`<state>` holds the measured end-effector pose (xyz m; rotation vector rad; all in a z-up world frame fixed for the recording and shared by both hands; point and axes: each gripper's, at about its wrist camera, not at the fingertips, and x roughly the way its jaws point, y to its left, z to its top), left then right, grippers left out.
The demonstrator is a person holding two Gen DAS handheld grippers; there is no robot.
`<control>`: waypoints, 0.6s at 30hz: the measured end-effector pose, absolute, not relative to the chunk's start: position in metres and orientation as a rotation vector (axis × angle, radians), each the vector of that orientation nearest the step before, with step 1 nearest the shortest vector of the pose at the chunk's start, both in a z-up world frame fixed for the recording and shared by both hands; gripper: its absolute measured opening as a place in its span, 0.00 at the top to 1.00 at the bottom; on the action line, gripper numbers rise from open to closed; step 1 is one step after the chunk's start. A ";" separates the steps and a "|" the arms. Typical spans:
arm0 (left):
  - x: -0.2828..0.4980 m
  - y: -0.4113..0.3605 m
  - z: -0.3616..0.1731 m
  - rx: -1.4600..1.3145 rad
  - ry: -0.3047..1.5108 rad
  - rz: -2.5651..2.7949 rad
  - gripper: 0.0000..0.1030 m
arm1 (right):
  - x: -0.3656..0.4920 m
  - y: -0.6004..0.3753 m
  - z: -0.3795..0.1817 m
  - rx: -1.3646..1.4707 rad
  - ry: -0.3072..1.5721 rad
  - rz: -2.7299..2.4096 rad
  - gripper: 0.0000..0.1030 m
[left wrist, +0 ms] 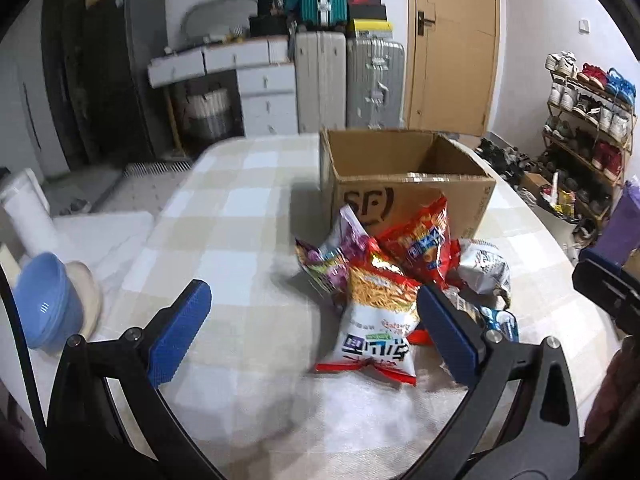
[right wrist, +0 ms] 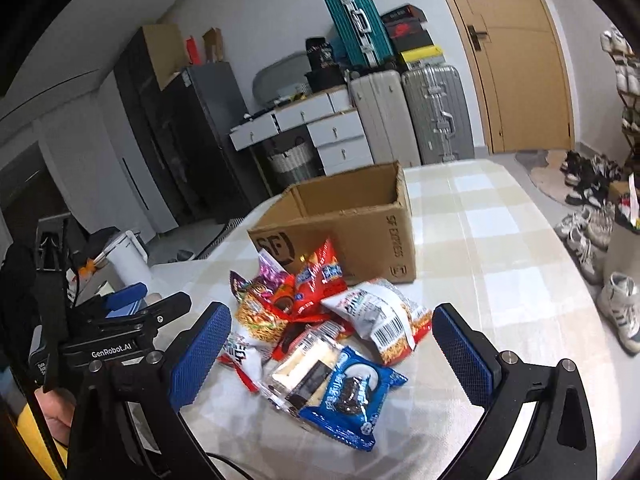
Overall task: Organize snacks
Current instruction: 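Move both tools back toward the remaining snack pile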
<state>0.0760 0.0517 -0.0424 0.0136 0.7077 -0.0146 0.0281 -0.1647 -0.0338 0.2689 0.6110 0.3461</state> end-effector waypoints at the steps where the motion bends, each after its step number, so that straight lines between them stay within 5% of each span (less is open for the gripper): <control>1: 0.080 0.053 -0.046 0.007 0.728 -0.016 0.00 | 0.030 -0.165 -0.036 0.276 0.624 0.346 0.01; 18: 0.137 0.030 -0.103 -0.004 0.903 -0.081 0.00 | 0.029 -0.166 -0.038 0.311 0.662 0.392 0.01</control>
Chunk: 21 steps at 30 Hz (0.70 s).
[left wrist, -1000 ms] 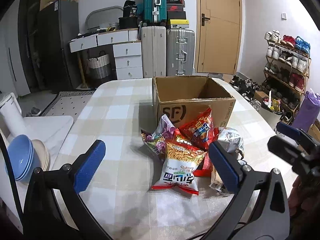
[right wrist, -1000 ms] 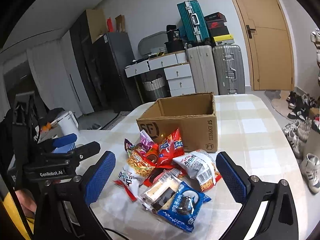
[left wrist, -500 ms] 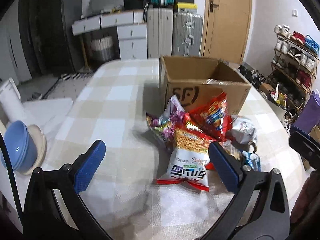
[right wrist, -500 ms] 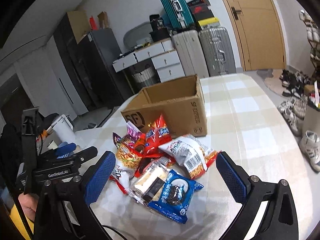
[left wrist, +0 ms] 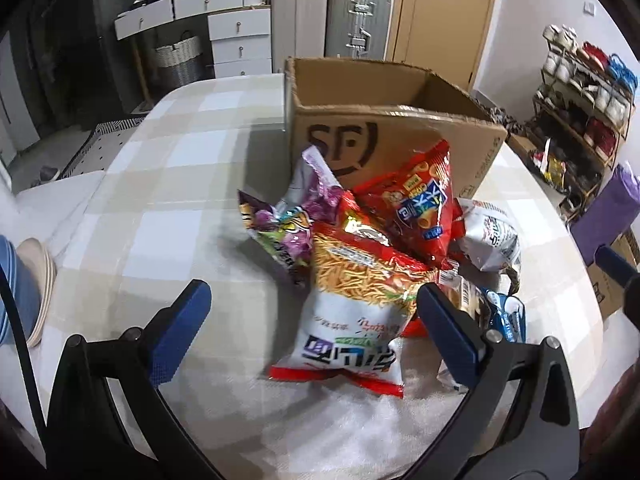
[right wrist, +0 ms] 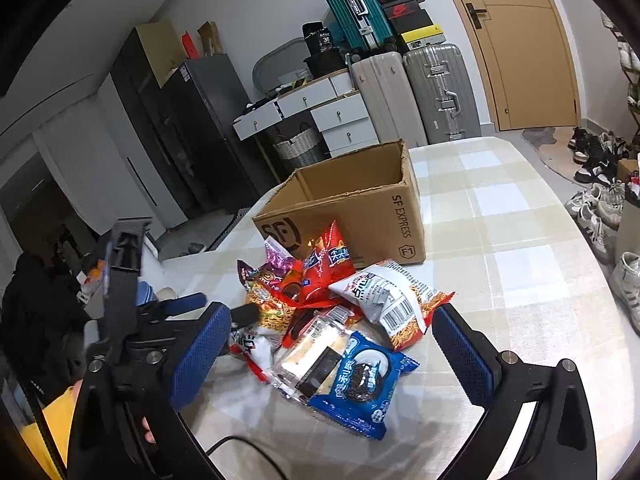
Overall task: Organize snacks
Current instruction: 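Move both tools back toward the remaining snack pile, then grasp the red-white stick snack bag with the left tool while the right tool grasps the blue cookie pack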
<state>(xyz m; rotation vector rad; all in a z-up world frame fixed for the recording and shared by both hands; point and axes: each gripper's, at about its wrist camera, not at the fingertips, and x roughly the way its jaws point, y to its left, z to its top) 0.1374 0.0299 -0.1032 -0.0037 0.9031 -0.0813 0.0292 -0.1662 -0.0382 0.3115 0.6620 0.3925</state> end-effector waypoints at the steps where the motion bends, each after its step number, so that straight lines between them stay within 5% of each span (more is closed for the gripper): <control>1: 0.140 0.027 -0.107 0.002 0.916 -0.084 0.00 | 0.029 -0.166 -0.038 0.310 0.663 0.396 0.01; 9: 0.158 0.023 -0.134 0.000 1.015 -0.087 0.05 | 0.028 -0.162 -0.040 0.291 0.674 0.404 0.01; 12: 0.161 0.030 -0.138 -0.060 1.038 -0.109 0.16 | 0.029 -0.160 -0.041 0.291 0.683 0.409 0.01; 16: 0.163 0.033 -0.141 -0.079 1.053 -0.152 0.44 | 0.030 -0.159 -0.043 0.287 0.691 0.406 0.01; 21: 0.157 0.044 -0.143 -0.143 1.065 -0.180 0.55 | 0.032 -0.158 -0.047 0.287 0.707 0.397 0.01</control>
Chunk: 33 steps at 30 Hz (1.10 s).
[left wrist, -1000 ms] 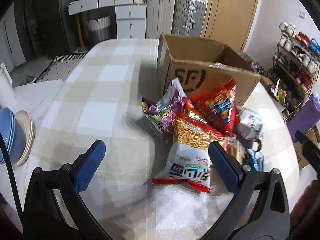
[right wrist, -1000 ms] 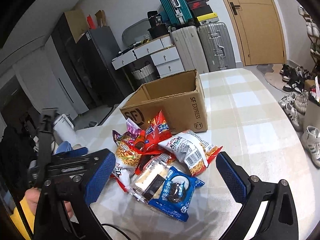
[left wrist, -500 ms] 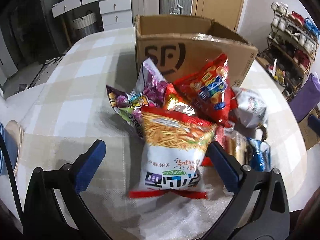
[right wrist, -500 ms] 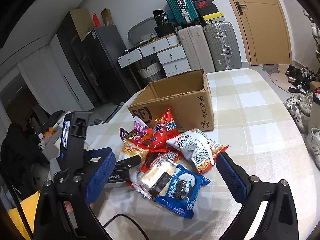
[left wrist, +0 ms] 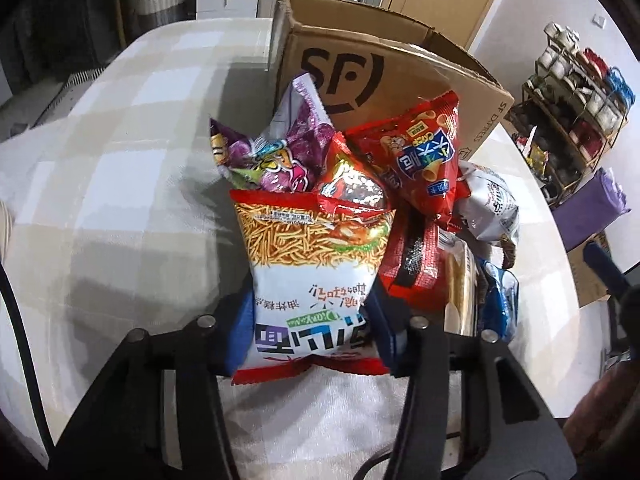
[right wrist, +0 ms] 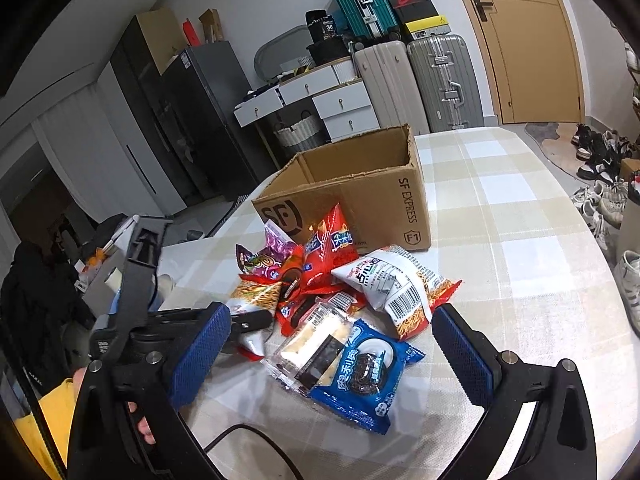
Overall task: Organize snacks
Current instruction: 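Grasp the red-white stick snack bag with the left tool while the right tool grasps the blue cookie pack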
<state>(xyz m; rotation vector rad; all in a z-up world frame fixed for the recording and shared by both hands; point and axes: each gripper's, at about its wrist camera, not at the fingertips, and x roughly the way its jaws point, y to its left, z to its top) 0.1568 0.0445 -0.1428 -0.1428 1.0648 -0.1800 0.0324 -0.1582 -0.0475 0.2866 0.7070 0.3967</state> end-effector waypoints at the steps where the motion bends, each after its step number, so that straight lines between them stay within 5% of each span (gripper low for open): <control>1: 0.156 0.047 -0.144 -0.154 1.070 -0.186 0.56 | 0.033 -0.158 -0.049 0.286 0.712 0.395 0.01; 24: 0.101 0.113 -0.090 -0.330 0.956 -0.238 0.57 | 0.069 -0.160 -0.112 0.333 0.991 0.259 0.04; 27: 0.098 0.112 -0.088 -0.334 0.949 -0.246 0.57 | 0.069 -0.148 -0.116 0.272 1.006 0.244 0.16; 32: 0.098 0.115 -0.089 -0.349 0.953 -0.250 0.57 | 0.066 -0.137 -0.115 0.195 1.009 0.238 0.57; 33: 0.098 0.116 -0.089 -0.351 0.953 -0.251 0.57 | 0.065 -0.135 -0.116 0.195 1.013 0.251 0.57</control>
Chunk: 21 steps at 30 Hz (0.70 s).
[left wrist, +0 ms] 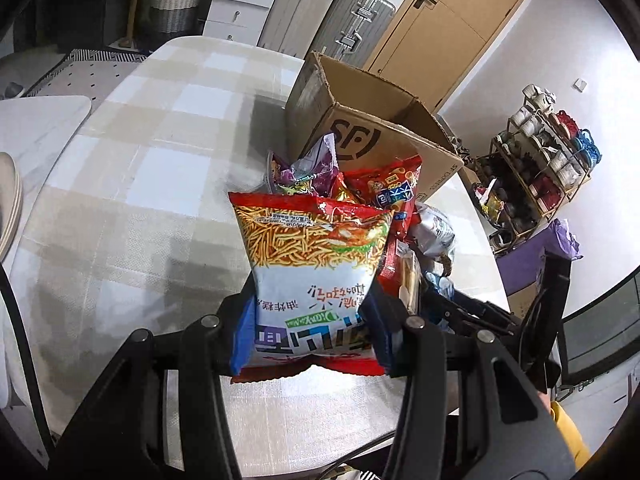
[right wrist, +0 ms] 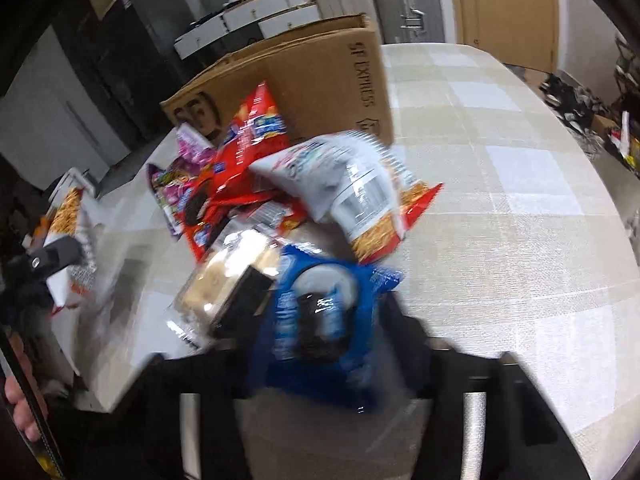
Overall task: Organize snacks
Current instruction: 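Grasp the red-white stick snack bag with the left tool while the right tool grasps the blue cookie pack, then lift both held snacks and carry them over the cardboard box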
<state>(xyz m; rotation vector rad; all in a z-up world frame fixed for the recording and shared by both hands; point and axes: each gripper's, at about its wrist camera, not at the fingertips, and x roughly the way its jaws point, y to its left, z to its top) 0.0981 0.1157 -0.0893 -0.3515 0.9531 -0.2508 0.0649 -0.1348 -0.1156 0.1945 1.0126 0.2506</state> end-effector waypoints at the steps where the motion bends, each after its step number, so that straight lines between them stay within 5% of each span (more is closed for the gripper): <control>1: 0.098 0.116 -0.089 -0.353 0.953 -0.251 0.57 | 0.063 -0.133 -0.116 0.180 1.009 0.250 0.57; 21: 0.089 0.096 -0.090 -0.222 0.938 -0.165 0.57 | 0.022 -0.158 -0.076 0.324 0.846 0.347 0.57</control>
